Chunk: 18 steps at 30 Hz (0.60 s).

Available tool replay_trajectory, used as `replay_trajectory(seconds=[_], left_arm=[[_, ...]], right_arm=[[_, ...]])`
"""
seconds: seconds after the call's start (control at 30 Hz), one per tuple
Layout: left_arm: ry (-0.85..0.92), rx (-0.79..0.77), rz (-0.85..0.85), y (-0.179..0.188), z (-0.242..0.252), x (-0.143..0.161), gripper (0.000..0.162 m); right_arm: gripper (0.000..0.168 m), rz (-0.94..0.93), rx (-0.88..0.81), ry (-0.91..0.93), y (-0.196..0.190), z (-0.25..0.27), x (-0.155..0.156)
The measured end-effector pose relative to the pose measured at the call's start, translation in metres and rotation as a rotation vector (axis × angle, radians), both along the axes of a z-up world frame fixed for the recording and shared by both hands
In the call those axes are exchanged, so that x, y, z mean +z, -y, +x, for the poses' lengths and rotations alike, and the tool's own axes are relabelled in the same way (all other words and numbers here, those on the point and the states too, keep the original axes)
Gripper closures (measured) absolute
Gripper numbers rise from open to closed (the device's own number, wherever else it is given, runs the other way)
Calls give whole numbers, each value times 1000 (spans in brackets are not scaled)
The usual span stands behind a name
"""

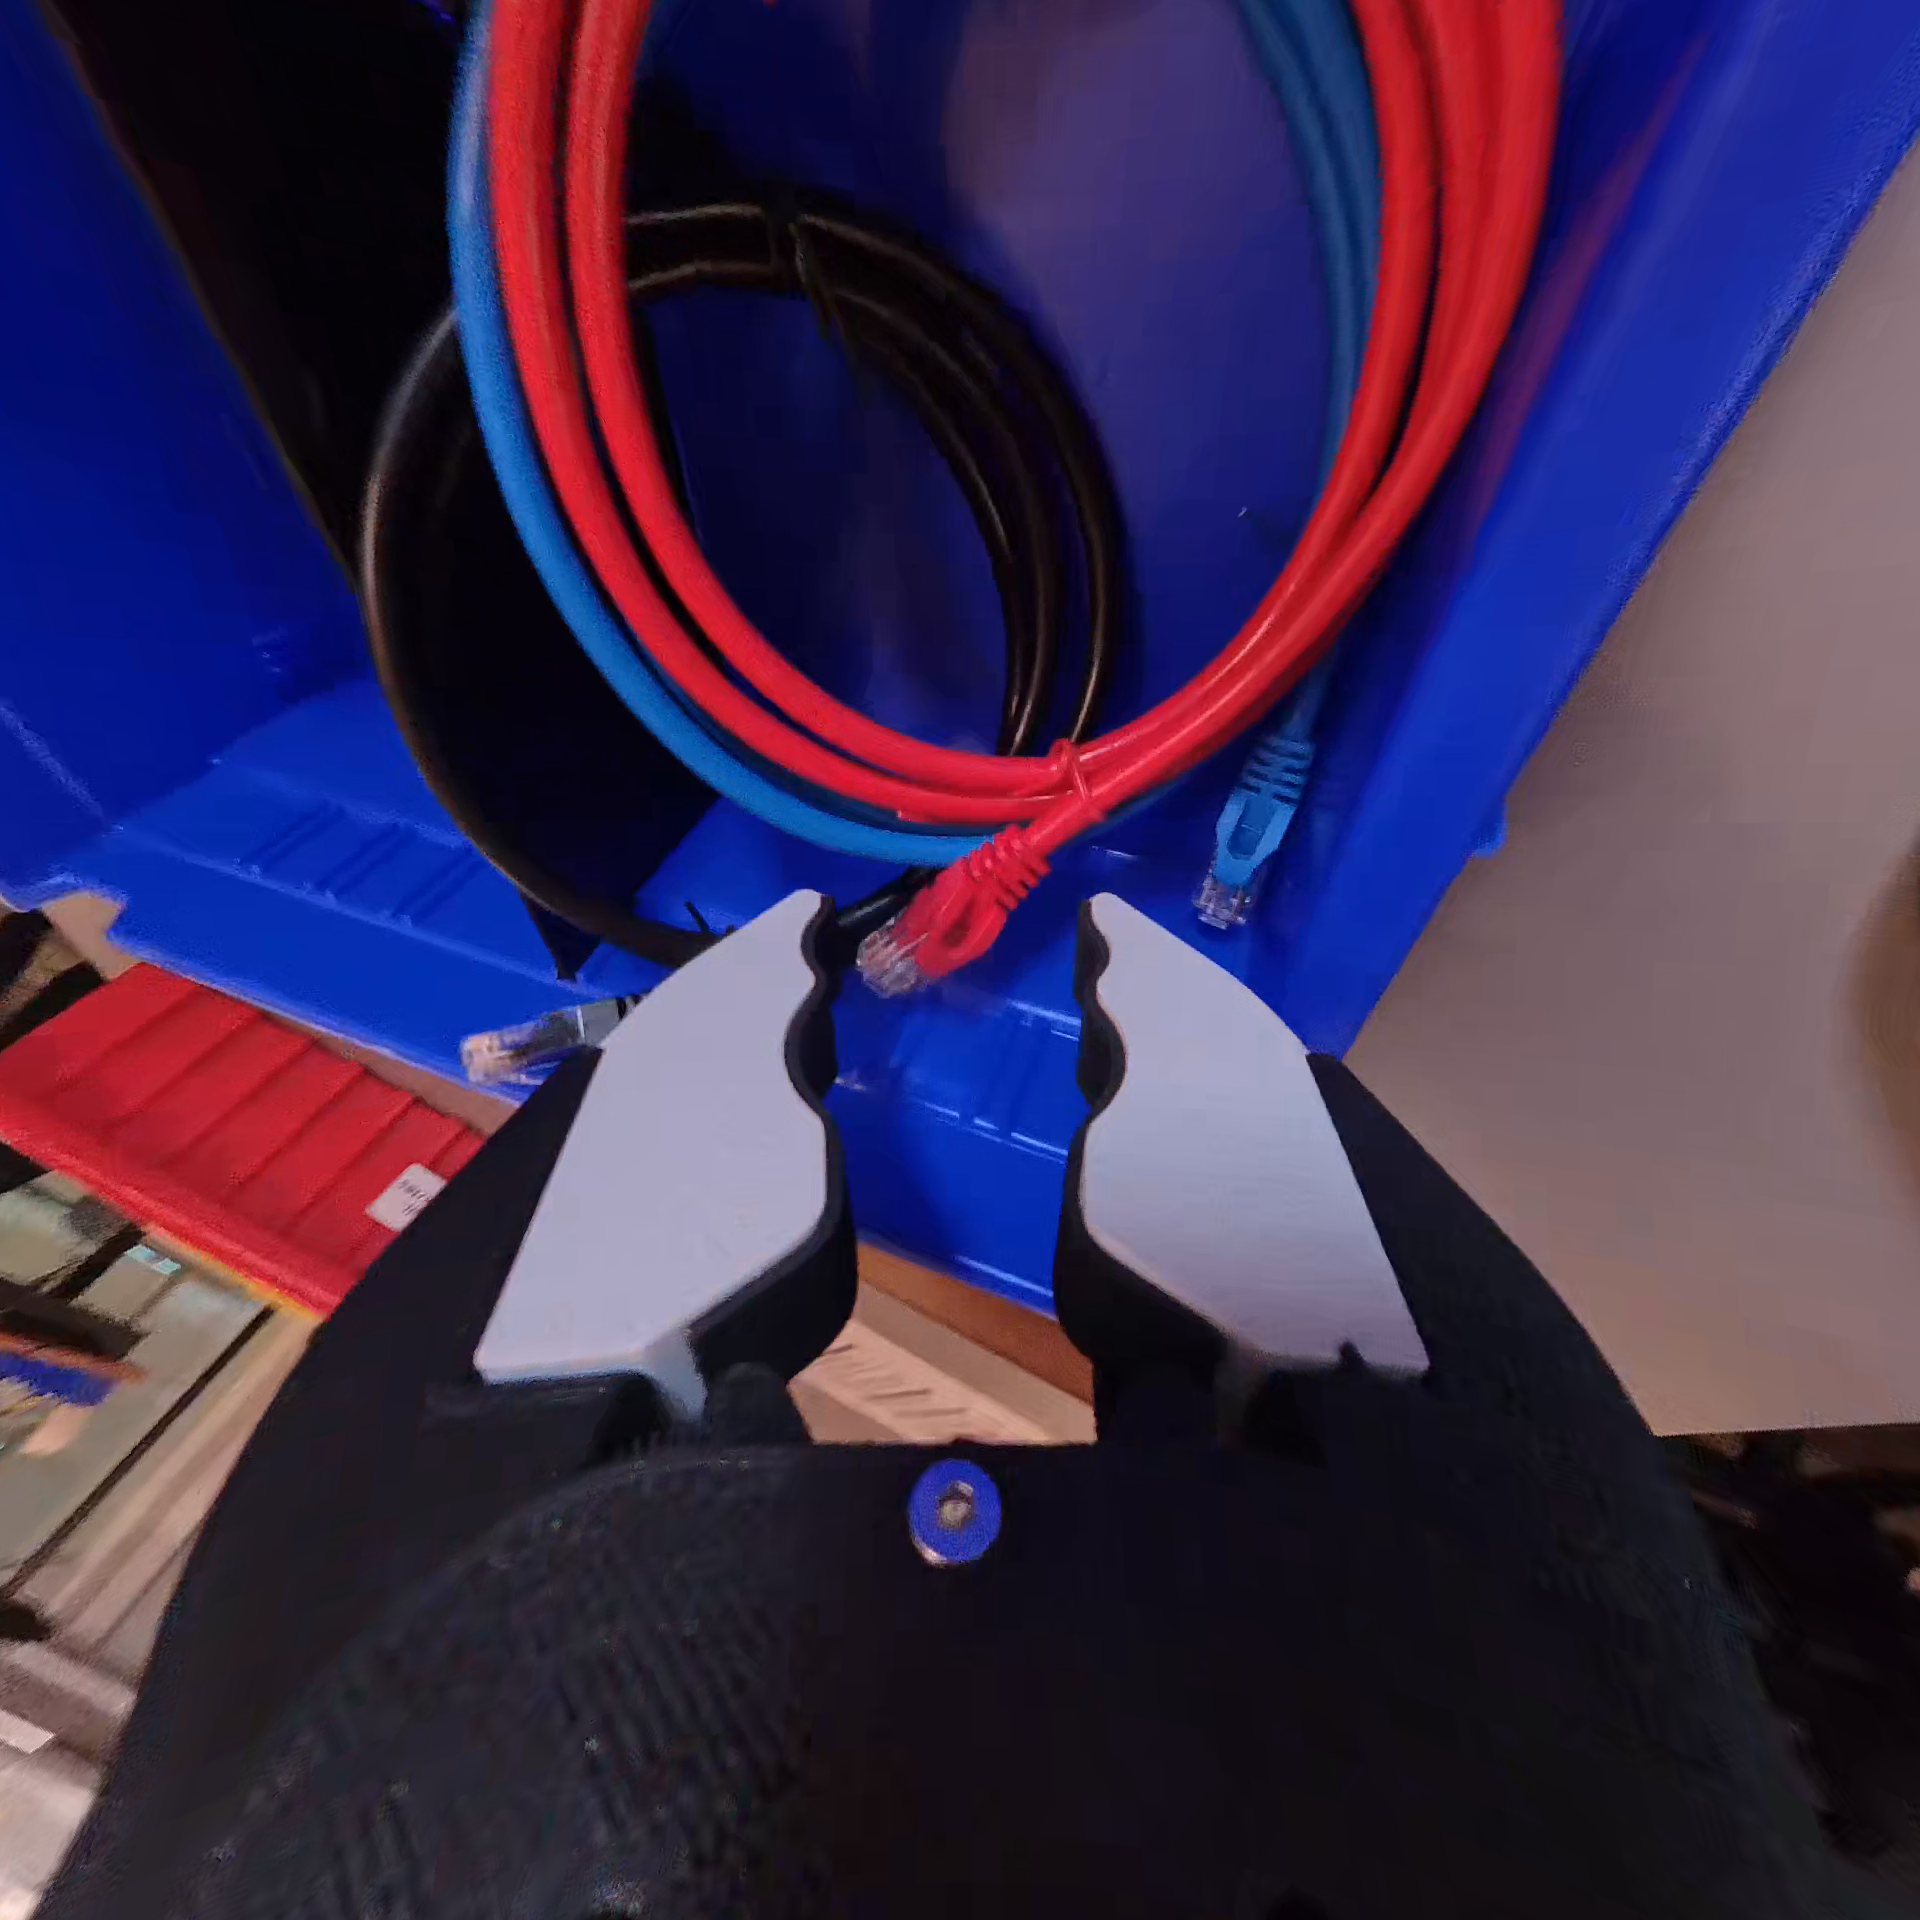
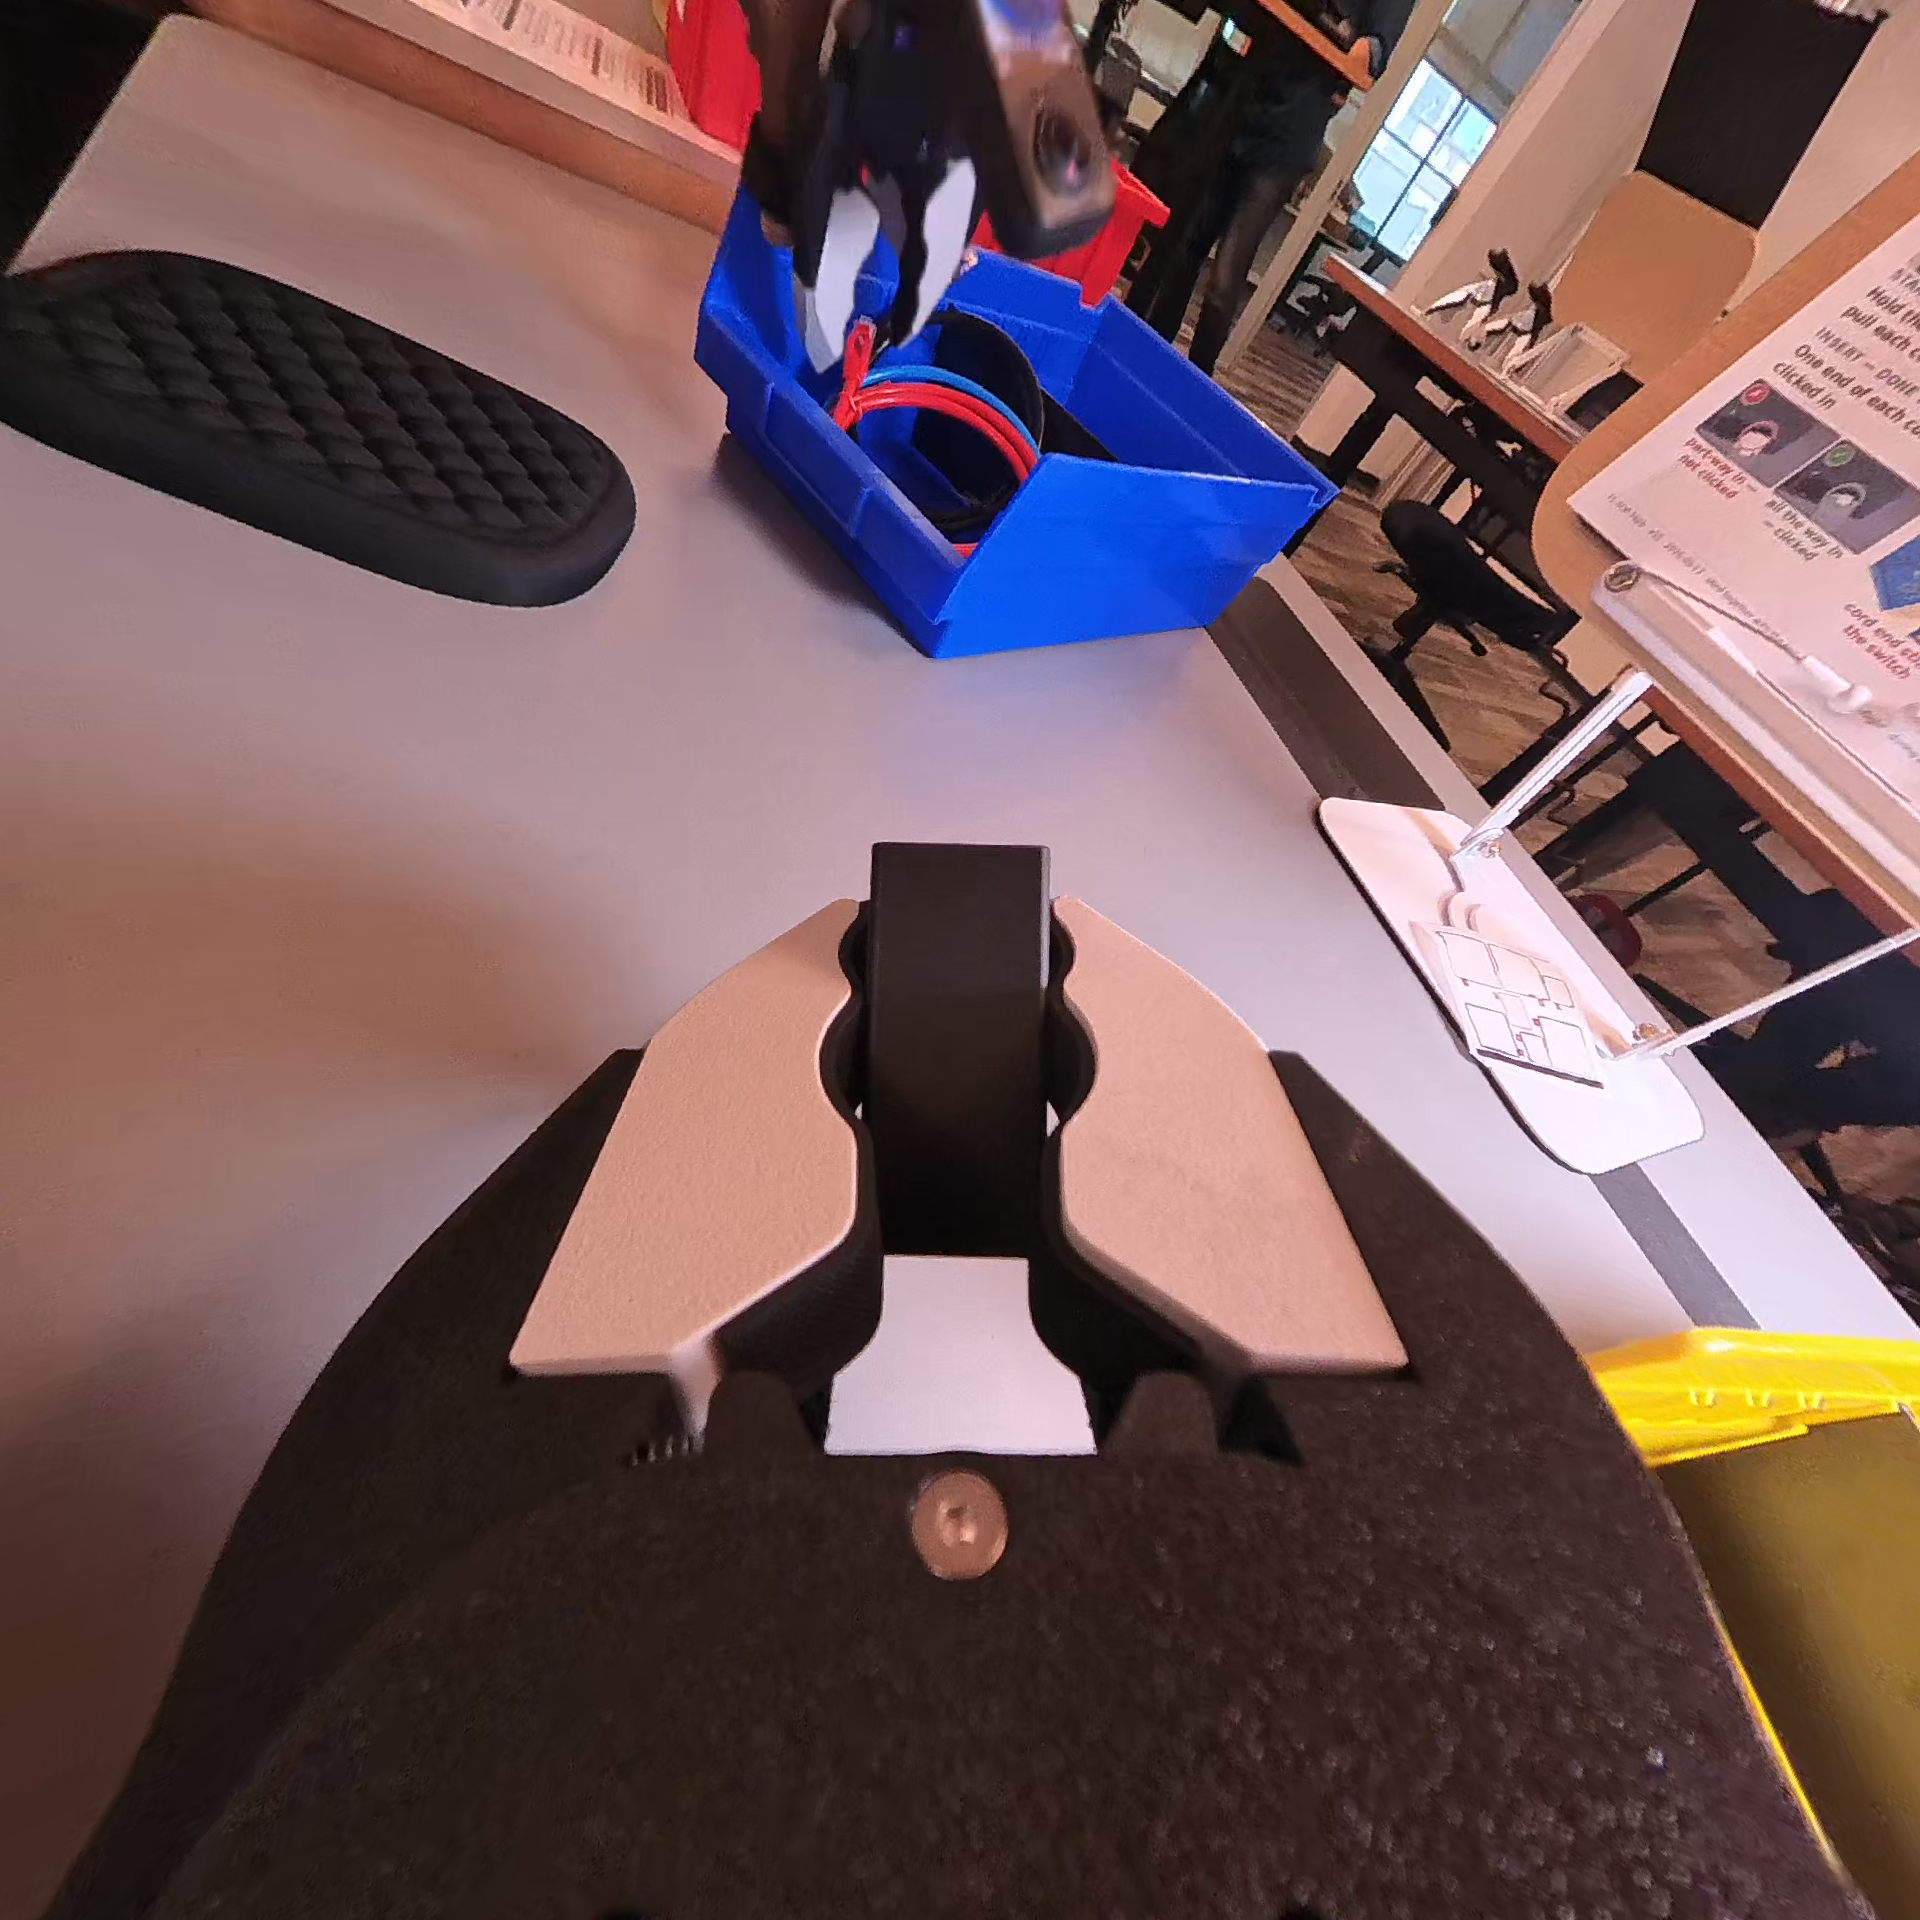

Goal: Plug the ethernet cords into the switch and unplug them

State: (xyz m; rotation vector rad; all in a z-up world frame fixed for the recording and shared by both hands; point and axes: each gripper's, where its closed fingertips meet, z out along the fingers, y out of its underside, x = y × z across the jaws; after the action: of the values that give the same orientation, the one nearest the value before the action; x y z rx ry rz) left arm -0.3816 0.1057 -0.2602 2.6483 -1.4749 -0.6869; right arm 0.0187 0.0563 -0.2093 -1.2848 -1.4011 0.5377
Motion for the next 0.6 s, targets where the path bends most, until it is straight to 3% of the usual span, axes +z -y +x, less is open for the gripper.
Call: replay_trajectory(seconds=[0.13,0.2,0.3,0.43,0.53,0.6], left_arm=[[-85,-31,-5,0,-1,-1,119],[-6,-54,97,-4,22,15,122],[464,-206,222,4,132,33,123],[1094,-514,182,64,298,42,112],[1195,-668,165,88,364,23,105],[1186,-743,181,90,384,17,123]], right_arm=[[140,7,5,-18,1,2,3],[139,10,20,-36,4,2,5],[139,11,91,-107,15,-3,16],[139,-11,203,-228,38,-13,33],[139,-36,256,-261,51,-21,36],[139,-53,271,-246,55,-25,30]])
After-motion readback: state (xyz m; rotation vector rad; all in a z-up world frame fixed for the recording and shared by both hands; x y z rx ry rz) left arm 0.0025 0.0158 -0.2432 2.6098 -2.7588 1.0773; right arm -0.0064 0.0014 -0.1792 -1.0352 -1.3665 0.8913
